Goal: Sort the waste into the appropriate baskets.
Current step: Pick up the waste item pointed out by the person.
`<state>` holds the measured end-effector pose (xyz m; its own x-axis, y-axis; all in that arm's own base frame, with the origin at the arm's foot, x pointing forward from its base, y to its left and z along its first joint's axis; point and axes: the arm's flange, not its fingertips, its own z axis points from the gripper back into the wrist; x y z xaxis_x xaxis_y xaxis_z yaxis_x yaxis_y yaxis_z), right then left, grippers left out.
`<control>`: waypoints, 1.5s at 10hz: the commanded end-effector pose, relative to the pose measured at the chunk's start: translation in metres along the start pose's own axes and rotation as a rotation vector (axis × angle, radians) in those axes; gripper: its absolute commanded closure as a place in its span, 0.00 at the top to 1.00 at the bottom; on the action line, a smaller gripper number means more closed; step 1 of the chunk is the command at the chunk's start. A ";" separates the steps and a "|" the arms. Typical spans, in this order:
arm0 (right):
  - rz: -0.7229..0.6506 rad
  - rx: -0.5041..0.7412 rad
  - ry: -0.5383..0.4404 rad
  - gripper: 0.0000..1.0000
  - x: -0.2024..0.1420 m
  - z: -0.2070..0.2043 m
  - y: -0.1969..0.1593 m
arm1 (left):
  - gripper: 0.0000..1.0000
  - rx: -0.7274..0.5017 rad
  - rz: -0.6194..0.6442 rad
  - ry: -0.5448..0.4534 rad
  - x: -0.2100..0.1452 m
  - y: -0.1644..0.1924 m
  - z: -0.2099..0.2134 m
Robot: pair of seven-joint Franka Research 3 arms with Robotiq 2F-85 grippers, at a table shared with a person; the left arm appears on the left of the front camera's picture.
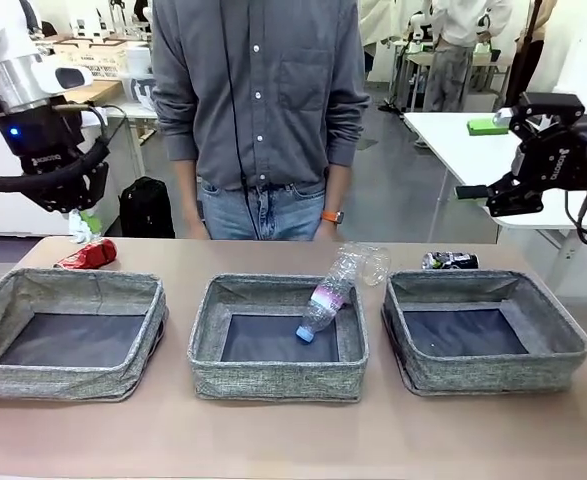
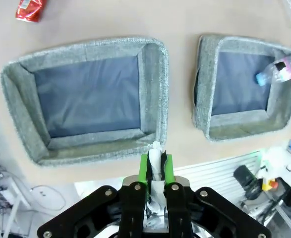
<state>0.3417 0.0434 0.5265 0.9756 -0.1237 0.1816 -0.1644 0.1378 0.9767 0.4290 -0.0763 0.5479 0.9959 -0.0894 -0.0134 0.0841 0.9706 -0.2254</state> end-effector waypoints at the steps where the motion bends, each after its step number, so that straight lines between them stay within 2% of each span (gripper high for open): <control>1: -0.010 0.019 -0.007 1.00 0.002 -0.002 0.003 | 0.00 -0.021 0.014 -0.006 0.019 0.003 0.003; 3: -0.010 0.019 -0.007 1.00 0.002 -0.002 0.003 | 0.00 -0.021 0.014 -0.006 0.019 0.003 0.003; 4: -0.010 0.019 -0.007 1.00 0.002 -0.002 0.003 | 0.11 -0.005 0.008 0.001 0.011 0.003 0.000; 5: -0.010 0.019 -0.007 1.00 0.002 -0.002 0.003 | 0.11 0.046 0.006 -0.016 0.019 -0.058 0.017; 7: -0.010 0.019 -0.007 1.00 0.002 -0.002 0.003 | 0.11 0.234 -0.079 0.011 0.010 -0.160 0.069; 9: -0.010 0.019 -0.007 1.00 0.002 -0.002 0.003 | 0.11 0.304 -0.146 0.013 -0.012 -0.231 0.101; 10: -0.010 0.019 -0.007 1.00 0.002 -0.002 0.003 | 0.11 0.313 -0.144 0.025 -0.020 -0.254 0.111; 11: -0.010 0.019 -0.007 1.00 0.002 -0.002 0.003 | 0.11 0.303 -0.153 -0.005 -0.026 -0.275 0.120; 12: -0.010 0.019 -0.007 1.00 0.002 -0.002 0.003 | 0.11 0.294 -0.092 -0.041 -0.029 -0.296 0.131; 15: -0.010 0.019 -0.007 1.00 0.002 -0.002 0.003 | 0.11 0.211 -0.119 -0.044 -0.036 -0.337 0.145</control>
<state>0.3418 0.0436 0.5262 0.9758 -0.1229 0.1810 -0.1637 0.1385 0.9767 0.3666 -0.3552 0.7542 0.9752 -0.2150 0.0528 0.2159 0.9764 -0.0117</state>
